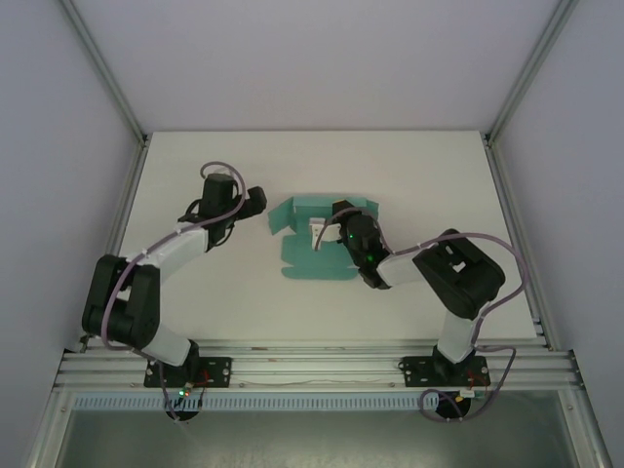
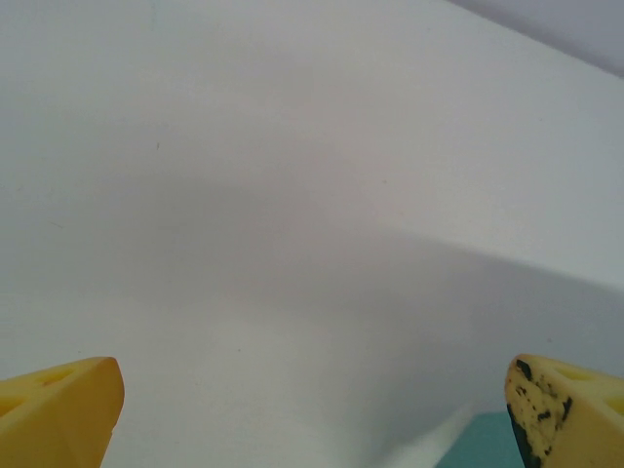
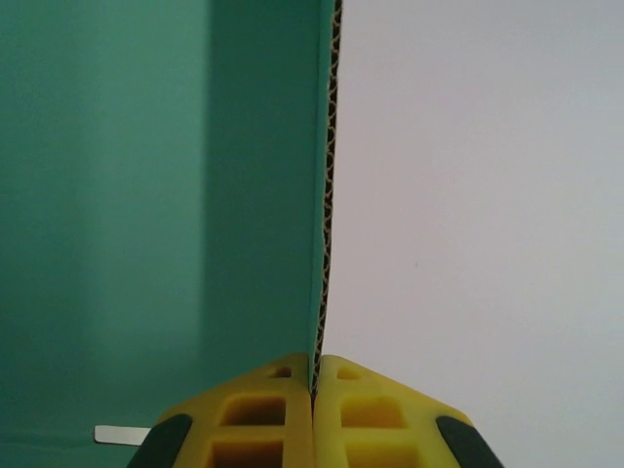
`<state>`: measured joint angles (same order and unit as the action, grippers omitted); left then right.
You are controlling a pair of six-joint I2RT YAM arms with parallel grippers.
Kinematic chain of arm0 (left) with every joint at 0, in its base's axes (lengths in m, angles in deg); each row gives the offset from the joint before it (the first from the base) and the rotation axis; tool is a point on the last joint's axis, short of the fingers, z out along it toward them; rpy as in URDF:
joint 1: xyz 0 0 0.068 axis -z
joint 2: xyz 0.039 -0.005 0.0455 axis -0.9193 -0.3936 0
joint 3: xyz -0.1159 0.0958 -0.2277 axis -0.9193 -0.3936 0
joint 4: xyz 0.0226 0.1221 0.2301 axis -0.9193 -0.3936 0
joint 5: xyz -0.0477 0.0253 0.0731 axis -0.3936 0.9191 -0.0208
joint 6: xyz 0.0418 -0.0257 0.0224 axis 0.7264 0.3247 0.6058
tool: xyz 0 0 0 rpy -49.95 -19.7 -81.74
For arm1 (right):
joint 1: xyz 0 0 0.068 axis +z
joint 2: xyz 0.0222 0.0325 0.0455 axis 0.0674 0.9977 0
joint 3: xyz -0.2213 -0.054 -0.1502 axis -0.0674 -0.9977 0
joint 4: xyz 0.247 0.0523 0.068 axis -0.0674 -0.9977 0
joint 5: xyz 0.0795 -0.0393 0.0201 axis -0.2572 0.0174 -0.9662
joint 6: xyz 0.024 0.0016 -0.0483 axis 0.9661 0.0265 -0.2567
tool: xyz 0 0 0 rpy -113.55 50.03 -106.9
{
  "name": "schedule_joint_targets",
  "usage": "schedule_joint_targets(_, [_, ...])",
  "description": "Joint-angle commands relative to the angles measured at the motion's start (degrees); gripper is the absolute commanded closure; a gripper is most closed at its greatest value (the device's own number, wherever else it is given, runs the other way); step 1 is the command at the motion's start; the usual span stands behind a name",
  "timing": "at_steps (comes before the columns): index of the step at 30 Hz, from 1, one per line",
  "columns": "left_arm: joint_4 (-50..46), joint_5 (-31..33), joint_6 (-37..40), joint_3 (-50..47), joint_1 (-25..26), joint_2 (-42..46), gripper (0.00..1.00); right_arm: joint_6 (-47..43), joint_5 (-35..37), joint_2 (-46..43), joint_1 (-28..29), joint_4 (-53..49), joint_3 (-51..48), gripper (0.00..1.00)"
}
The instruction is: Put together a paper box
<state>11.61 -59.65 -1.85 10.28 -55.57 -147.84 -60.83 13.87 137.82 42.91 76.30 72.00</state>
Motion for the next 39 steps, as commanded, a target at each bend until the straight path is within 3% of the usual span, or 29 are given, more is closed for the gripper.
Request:
schedule_joint_targets(1, [-1.2, -5.2, 2.3, 2.2, 0.2, -3.8, 0.00, -1.5, -1.5, 1.3, -0.4, 5.1, -1.3, 1.00])
schedule_joint_targets(4, [0.9, -10.2, 3.8, 1.6, 0.2, -5.9, 0.00, -3.9, -1.1, 3.7, -0.6, 9.0, -0.8, 1.00])
schedule_joint_targets(10, [9.1, -17.4, 6.7, -2.4, 0.9, -7.5, 0.00, -4.7, -0.8, 3.2, -0.8, 5.7, -0.2, 1.00])
schedule_joint_targets(21, [14.7, -12.3, 17.1, -5.1, 9.4, -8.6, 0.04, -5.0, 1.3, 4.0, -1.0, 1.6, 0.9, 1.00])
schedule_joint_targets(29, [17.3, -13.3, 17.3, -4.3, 10.0, -10.4, 0.07, -4.0, 1.4, 2.9, -1.0, -0.5, 1.2, 1.00])
schedule_joint_targets(36, [27.1, -14.3, 17.8, -7.5, 11.5, -12.1, 0.11, -3.7, 2.4, 3.2, -1.0, -3.2, 1.6, 1.00])
schedule_joint_targets(39, [26.9, -13.4, 17.7, -6.5, 11.6, -13.2, 0.19, -4.0, 2.4, 2.9, -0.8, -3.9, 1.4, 1.00])
